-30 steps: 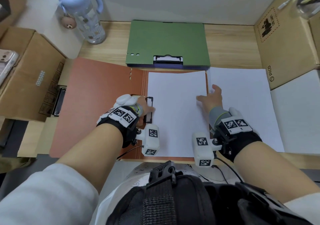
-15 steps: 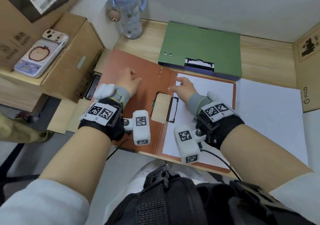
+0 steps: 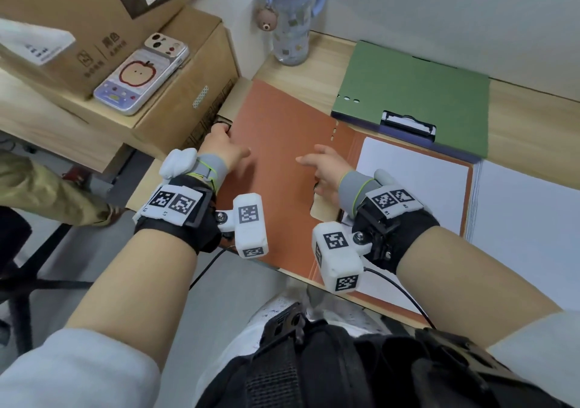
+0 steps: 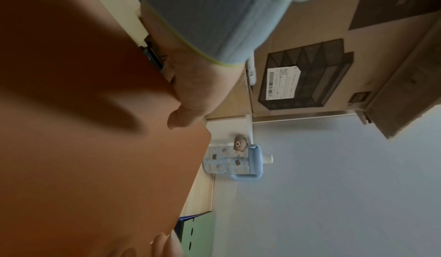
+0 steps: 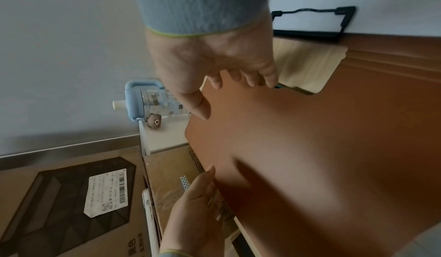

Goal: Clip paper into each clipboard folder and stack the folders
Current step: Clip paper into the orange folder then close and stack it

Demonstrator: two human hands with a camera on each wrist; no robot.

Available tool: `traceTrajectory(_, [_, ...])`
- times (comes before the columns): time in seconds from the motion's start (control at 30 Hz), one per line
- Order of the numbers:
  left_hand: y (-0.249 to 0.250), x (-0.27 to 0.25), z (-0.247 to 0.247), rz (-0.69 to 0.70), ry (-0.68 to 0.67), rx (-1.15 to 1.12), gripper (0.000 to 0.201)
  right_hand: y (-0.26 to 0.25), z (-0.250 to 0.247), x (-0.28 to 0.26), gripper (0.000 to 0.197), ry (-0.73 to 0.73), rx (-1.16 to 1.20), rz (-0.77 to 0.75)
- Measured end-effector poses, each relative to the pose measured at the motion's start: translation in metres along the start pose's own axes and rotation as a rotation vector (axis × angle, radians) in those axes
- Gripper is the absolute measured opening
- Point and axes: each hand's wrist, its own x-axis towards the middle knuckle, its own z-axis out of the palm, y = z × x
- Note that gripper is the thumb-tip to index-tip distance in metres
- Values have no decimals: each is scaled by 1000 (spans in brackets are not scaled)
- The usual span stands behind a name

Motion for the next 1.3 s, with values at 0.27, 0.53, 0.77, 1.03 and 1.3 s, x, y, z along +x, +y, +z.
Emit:
traceTrajectory(0.27, [31, -22, -31, 123, -3, 127, 53, -20, 10, -11, 66, -26, 56, -123])
traceTrajectory(0.53, [82, -62, -53, 281, -192, -257, 18, -61, -4, -40, 67, 29, 145, -381])
traceTrajectory(0.77, [122, -86, -34, 371, -429, -364, 26, -68, -38, -65, 59, 93, 165, -516])
traceTrajectory(1.03, [144, -88, 26, 367, -489, -464, 19, -41, -91, -83, 52, 80, 328, -503])
traceTrajectory(1.3, [158, -77, 96, 256, -503, -474, 13, -2, -145, -87, 45, 105, 358, -484])
